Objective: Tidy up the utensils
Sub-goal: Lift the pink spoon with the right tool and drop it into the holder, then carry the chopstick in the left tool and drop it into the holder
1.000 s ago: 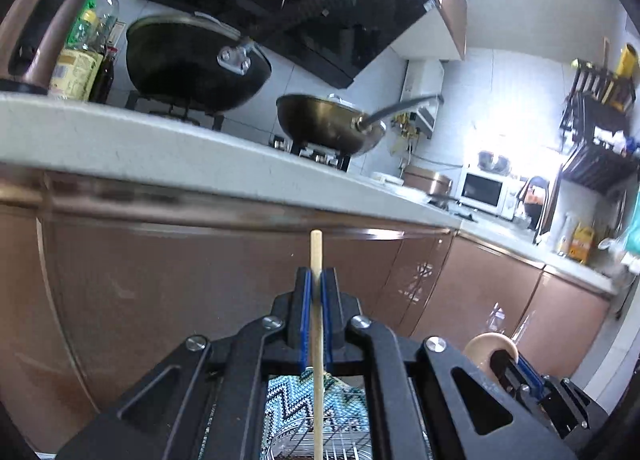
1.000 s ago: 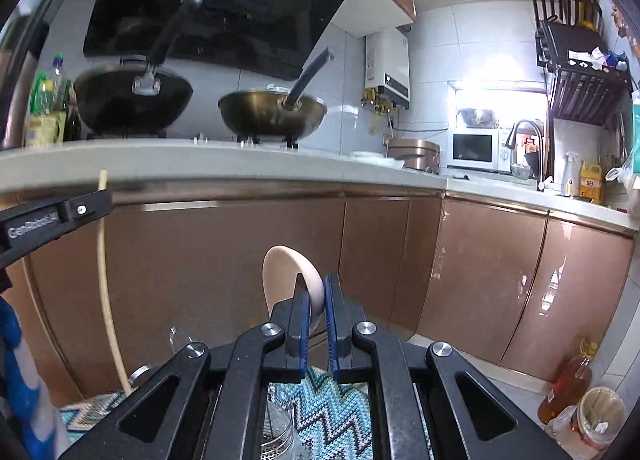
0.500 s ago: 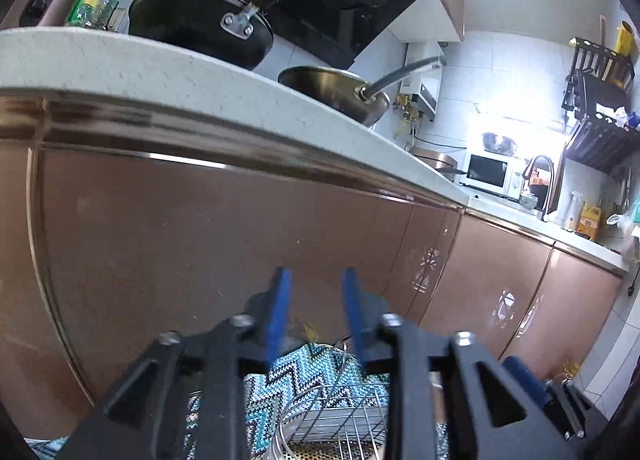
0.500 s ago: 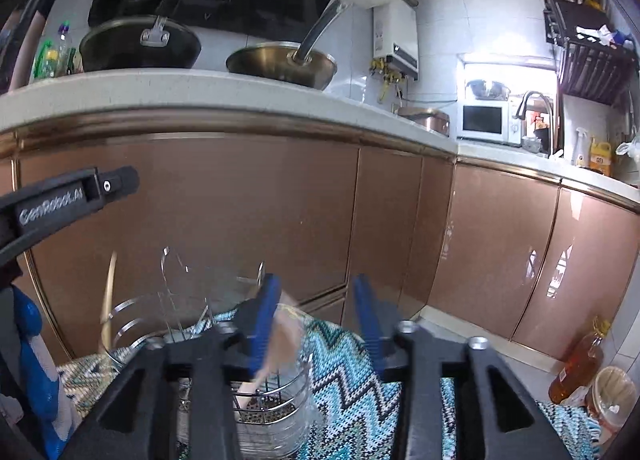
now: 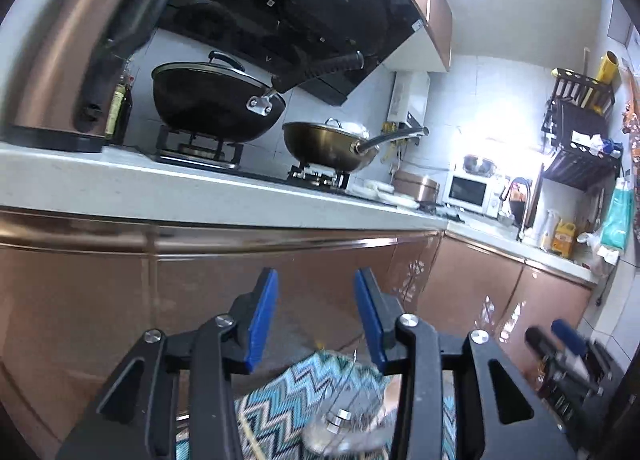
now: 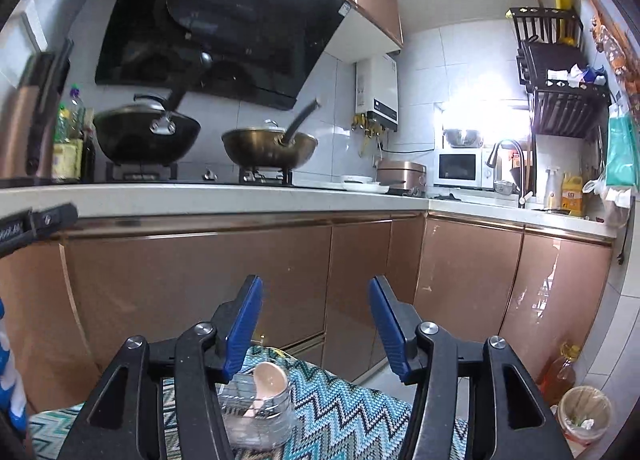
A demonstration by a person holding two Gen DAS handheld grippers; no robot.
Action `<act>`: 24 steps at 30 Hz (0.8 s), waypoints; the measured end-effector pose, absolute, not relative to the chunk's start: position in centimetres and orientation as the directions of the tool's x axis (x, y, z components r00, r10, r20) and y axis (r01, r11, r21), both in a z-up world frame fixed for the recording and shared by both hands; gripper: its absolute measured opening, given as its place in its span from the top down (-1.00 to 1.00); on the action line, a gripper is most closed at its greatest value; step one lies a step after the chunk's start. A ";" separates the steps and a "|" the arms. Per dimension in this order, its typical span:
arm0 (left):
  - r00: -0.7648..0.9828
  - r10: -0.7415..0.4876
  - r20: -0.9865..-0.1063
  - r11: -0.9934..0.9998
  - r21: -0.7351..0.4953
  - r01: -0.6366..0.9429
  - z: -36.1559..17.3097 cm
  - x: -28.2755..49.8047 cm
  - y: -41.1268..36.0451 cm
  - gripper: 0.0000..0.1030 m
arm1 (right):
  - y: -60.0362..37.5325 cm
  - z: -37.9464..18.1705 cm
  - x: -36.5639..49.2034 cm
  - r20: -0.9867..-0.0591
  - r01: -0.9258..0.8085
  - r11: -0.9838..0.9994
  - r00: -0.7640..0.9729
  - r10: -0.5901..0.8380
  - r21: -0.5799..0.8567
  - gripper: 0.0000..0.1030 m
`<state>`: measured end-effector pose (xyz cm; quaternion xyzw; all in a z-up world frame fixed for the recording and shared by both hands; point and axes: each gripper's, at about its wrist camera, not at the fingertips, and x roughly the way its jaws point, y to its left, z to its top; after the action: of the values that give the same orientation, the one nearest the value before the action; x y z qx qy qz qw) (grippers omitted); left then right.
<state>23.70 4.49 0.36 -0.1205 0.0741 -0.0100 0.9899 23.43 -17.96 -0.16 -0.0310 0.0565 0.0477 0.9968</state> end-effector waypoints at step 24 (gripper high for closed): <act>0.451 -0.220 -0.865 0.909 -0.350 -0.226 -20.3 38.3 9.1 0.60 | -24.9 -7.5 22.6 -0.356 -0.080 0.997 0.932 0.071 -0.011 -0.05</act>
<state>38.29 9.09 -20.33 -0.2130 0.5238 0.0017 0.8248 22.65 -24.88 -7.47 -0.0127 0.1807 0.0385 0.9827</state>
